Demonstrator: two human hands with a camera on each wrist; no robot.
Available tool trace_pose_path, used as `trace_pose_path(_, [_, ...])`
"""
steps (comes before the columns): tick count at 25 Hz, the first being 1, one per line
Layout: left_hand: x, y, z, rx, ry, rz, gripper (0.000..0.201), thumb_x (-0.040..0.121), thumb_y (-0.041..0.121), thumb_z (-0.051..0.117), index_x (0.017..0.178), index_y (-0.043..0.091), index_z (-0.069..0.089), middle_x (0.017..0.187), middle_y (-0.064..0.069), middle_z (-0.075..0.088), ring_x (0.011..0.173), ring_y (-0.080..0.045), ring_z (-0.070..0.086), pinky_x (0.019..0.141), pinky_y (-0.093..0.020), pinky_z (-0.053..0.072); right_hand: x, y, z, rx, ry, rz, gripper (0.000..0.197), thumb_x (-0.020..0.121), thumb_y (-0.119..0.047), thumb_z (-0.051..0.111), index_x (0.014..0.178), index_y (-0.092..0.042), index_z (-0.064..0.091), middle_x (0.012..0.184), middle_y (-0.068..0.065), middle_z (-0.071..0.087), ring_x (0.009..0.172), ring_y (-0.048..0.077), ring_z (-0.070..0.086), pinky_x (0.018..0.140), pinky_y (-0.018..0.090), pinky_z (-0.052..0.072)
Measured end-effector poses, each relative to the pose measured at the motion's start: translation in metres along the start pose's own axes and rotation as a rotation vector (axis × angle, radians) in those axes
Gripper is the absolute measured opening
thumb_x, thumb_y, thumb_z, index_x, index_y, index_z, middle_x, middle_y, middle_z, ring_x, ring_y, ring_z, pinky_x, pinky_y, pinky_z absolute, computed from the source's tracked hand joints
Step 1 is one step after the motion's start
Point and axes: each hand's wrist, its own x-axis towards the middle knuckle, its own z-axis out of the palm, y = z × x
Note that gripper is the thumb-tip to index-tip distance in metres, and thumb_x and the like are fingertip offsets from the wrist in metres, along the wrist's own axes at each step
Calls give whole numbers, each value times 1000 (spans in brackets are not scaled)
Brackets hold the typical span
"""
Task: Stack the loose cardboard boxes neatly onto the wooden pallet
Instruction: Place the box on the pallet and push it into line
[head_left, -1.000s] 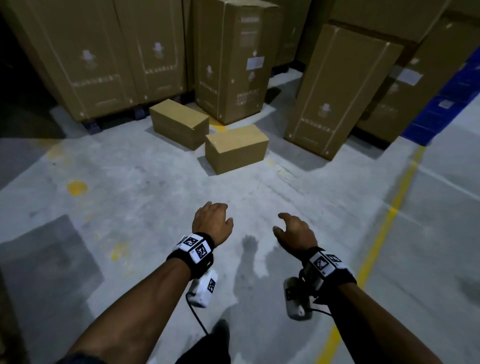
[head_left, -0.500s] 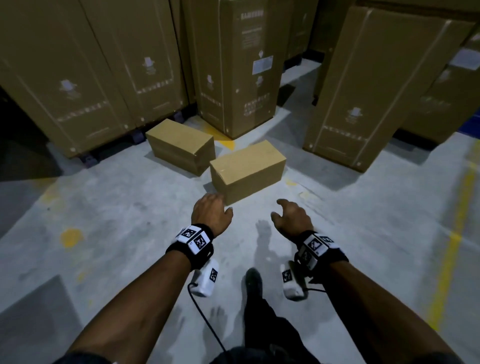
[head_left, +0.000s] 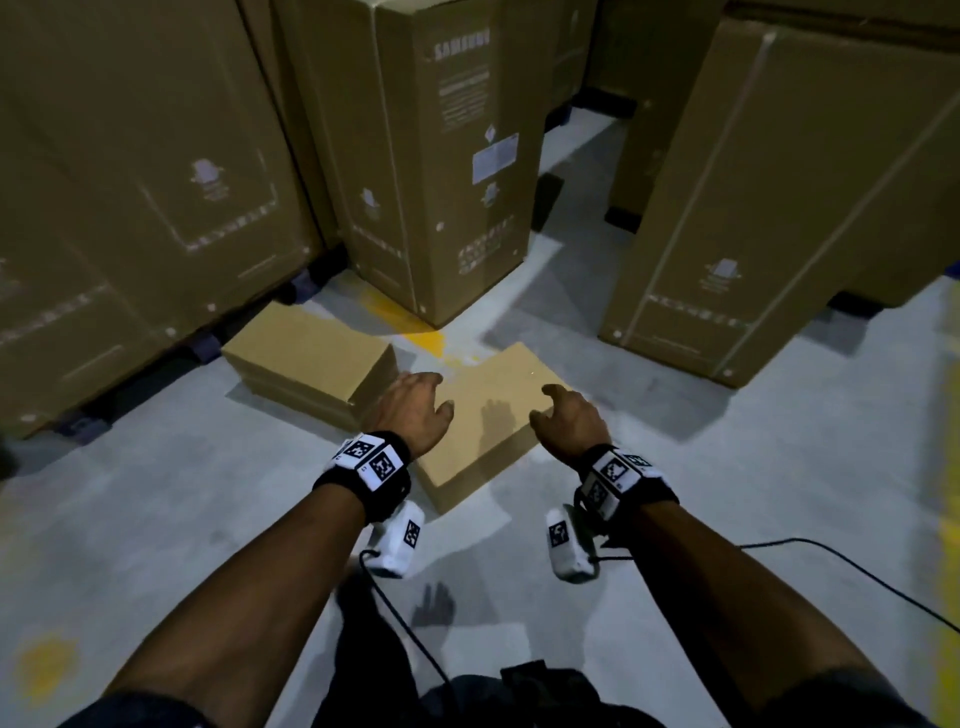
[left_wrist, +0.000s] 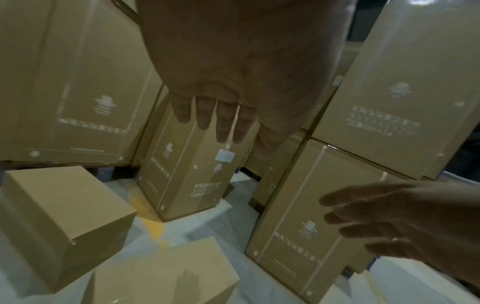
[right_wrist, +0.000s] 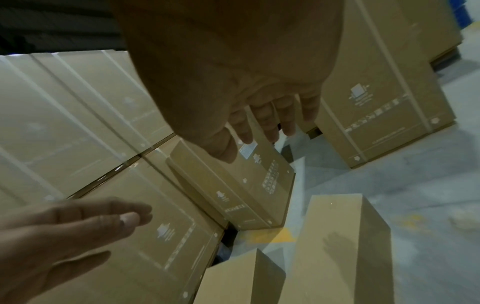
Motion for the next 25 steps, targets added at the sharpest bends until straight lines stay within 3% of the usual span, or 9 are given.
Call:
trace_pose_path(4, [144, -33, 5, 44, -95, 129, 53, 100, 37, 51, 146, 12, 43, 150, -9, 46, 141, -28, 36, 113, -37, 28, 95, -17, 22, 222, 60, 204, 57, 99, -30, 57, 151, -15, 39, 148, 15, 49, 133, 34, 48, 104, 37, 40])
trace_pose_path(9, [296, -75, 6, -82, -321, 169, 51, 98, 32, 56, 144, 10, 46, 145, -13, 51, 133, -32, 46, 106, -37, 38, 185, -50, 54, 551, 171, 547, 60, 99, -28, 61, 152, -15, 37, 152, 15, 44, 136, 31, 47, 108, 36, 39])
trace_pose_path(12, [351, -96, 6, -143, -423, 112, 53, 98, 34, 58, 144, 11, 46, 146, -14, 50, 132, -34, 48, 105, -36, 38, 210, -70, 62, 710, 219, 685, 63, 98, -29, 63, 154, -17, 35, 154, 16, 41, 138, 30, 45, 110, 38, 39])
trace_pose_path(16, [393, -119, 32, -216, -554, 47, 60, 99, 33, 57, 151, 12, 35, 153, -12, 41, 136, -35, 43, 104, -37, 37, 235, -73, 86, 833, 269, 818, 68, 99, -32, 62, 156, -21, 28, 157, 18, 36, 141, 31, 41, 111, 40, 37])
trace_pose_path(20, [431, -147, 114, -226, -590, 6, 66, 98, 34, 58, 154, 16, 28, 157, -11, 36, 139, -34, 39, 107, -38, 36, 273, -37, 157, 924, 303, 846, 77, 98, -35, 64, 159, -27, 18, 162, 12, 29, 146, 29, 33, 111, 41, 34])
trace_pose_path(25, [481, -195, 280, -177, -634, 12, 76, 95, 42, 61, 156, 19, 23, 159, -12, 31, 140, -33, 38, 109, -38, 36, 352, 51, 294, 989, 344, 872, 88, 95, -33, 69, 161, -27, 12, 165, 9, 22, 148, 30, 29, 112, 41, 33])
